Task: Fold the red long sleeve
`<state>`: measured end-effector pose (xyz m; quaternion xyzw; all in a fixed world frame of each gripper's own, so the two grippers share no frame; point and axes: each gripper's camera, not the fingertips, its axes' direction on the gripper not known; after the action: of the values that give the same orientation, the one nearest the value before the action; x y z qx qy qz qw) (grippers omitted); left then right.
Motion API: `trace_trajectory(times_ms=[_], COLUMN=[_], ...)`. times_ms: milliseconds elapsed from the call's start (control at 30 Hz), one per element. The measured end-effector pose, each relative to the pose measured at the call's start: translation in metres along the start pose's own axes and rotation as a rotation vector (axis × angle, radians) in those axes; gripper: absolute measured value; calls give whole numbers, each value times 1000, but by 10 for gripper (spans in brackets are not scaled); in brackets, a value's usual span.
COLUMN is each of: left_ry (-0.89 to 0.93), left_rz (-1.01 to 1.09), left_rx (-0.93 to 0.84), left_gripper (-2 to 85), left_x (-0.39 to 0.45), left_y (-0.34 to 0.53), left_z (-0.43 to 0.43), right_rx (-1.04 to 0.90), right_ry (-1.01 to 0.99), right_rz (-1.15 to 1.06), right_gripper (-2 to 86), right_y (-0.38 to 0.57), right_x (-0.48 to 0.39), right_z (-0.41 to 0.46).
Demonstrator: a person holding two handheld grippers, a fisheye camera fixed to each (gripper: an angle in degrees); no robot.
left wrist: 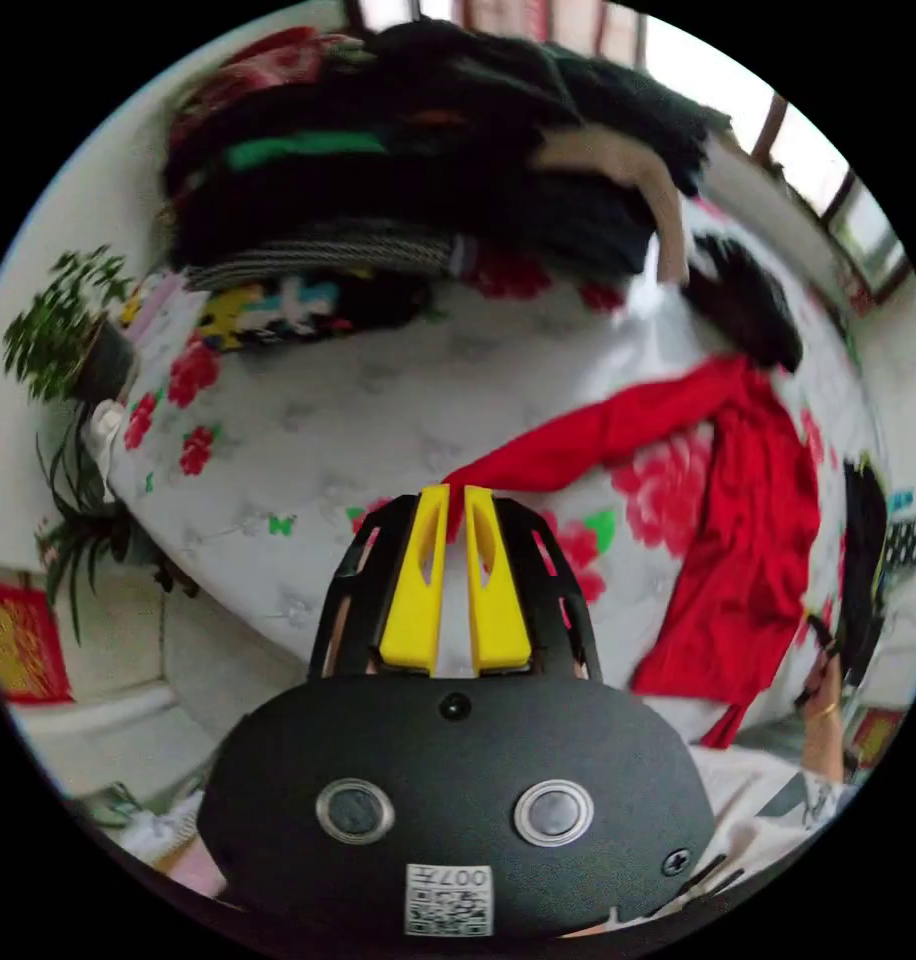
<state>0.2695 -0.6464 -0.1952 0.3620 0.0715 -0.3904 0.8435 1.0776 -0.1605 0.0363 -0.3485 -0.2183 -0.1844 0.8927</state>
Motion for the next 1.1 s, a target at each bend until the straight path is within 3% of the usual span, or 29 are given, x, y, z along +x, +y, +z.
trace_trajectory(times_ms=[67,200,367,600,700,833,1100], left_ry=[31,131,410,406,368,554,674], left_rz=[-142,-75,260,557,697,744,996], left_rx=[125,169,-103,-271,-274,-268,-324], left_gripper=[58,77,87,101,94,100,120], left_x=[-42,-38,63,133,148,156,222], left_y=[3,25,119,210,222,226,273], left_z=[-27,-29,48,80,75,65,52], right_rx=[-33,-4,-15,84,-21,43,100], right_ry=[-15,-1,84,498,398,198,366], right_rz=[32,53,-20,-166,-85,-19,204], right_gripper=[33,11,0,-2,-1,6,50], right_y=[-9,-17,-24,-61,-86,-69,3], right_x=[-4,-15,-35,-66,-61,-68,-51], right_z=[10,9,-9,-111,-118,-98,-72])
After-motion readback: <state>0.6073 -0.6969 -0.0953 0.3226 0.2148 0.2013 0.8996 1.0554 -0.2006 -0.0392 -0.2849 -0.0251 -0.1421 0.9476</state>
